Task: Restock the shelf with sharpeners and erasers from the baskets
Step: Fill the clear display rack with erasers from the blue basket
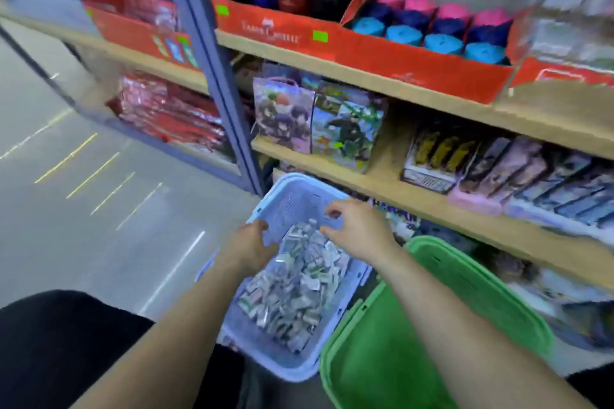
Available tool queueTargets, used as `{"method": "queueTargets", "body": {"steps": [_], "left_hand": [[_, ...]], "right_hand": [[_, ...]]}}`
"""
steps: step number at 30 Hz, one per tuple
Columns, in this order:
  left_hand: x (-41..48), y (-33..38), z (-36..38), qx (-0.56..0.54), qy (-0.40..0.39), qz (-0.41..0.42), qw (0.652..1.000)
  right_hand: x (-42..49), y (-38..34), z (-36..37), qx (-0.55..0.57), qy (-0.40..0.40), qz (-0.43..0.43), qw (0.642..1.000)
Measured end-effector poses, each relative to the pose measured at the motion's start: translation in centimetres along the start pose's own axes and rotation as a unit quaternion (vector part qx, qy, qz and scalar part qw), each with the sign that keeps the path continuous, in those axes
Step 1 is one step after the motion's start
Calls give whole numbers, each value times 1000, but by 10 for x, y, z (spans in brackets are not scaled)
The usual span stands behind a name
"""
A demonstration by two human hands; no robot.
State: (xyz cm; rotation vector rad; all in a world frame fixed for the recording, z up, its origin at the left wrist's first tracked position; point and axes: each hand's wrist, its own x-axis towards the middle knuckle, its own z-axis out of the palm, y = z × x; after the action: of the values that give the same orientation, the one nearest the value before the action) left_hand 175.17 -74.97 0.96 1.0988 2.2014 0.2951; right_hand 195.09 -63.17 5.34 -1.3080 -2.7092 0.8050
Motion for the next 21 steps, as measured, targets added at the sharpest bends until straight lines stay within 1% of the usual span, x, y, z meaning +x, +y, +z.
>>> {"method": "queueTargets", "body": {"steps": [3,5,8,10,11,14,18,21], "left_hand": [[17,-29,39,4,-54,-37,998],[33,-45,69,-8,-85,-63,994],[63,-61,107,-54,-95,-111,988],[85,-64,127,-85,-83,-124,985],[97,-65,137,-103,-70,-125,984],[124,-65,161,-166,-8,-129,978],[147,-63,184,-220,-3,-185,958],[163,-65,195,-276,18,-201,939]], "right_hand": [[36,25,67,10,-103,36,994],[60,42,108,-6,-153,58,987],[97,63,158,-16,-185,81,979],[122,70,180,-24,-203,92,974],[133,72,188,-29,-203,94,974],[156,74,216,-34,-167,80,982],[159,78,245,-66,-148,71,984],[165,85,249,2,-110,104,989]]}}
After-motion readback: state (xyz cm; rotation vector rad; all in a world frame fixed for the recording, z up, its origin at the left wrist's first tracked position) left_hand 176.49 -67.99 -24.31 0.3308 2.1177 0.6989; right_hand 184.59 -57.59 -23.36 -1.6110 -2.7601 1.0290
